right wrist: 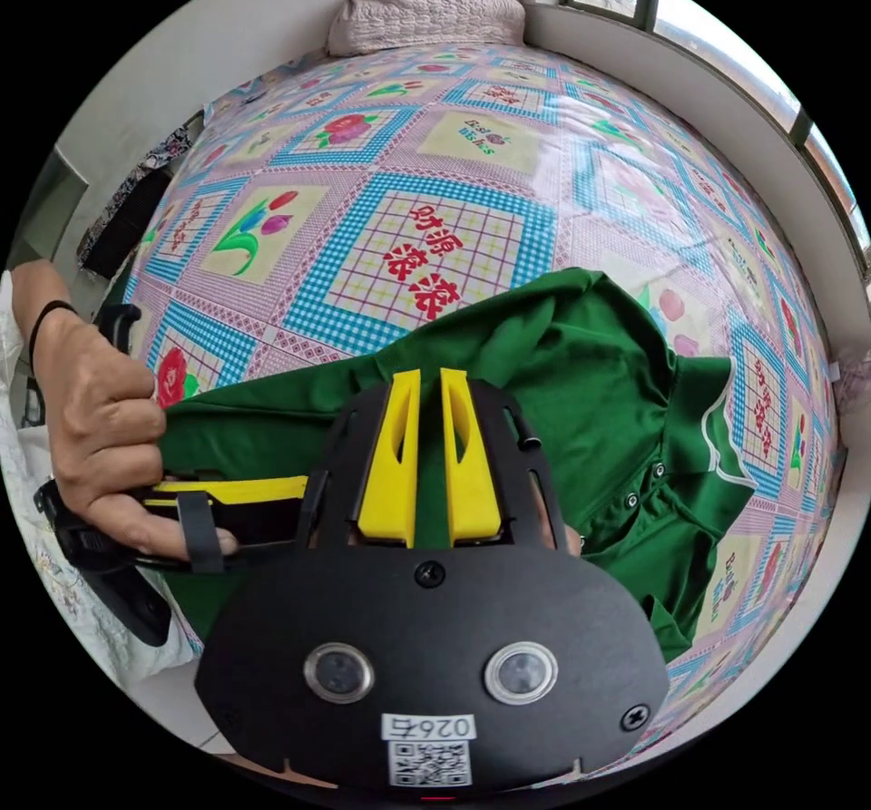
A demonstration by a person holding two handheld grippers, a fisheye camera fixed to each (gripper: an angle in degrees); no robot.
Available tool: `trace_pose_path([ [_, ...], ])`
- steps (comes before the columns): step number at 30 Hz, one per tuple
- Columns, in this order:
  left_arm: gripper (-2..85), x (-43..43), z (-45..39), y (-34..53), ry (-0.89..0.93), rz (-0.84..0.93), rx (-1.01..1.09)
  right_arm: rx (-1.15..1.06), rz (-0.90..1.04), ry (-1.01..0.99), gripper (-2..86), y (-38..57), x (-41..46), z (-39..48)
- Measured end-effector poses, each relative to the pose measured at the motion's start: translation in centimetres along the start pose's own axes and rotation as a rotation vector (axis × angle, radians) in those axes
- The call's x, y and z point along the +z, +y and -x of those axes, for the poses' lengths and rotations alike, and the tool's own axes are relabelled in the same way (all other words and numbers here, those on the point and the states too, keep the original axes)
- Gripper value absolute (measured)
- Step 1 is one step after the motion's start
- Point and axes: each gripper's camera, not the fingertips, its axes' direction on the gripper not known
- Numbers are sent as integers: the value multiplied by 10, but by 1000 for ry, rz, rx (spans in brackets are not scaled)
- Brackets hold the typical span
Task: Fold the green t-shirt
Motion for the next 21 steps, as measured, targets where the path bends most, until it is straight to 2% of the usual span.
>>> trace_pose_path([
  [8,74,37,51,30,84,19,-238,159,32,-78,-14,18,4,-55],
  [12,84,53,64,54,23,48,-286,215,31,-38,-14,31,1,-63],
  [18,87,97,77,118,148,121,-437,324,-163,-64,-14,74,-37,-56],
  [21,72,119,85,170,340,130,-635,305,-279,-75,-7,90,-51,-25],
])
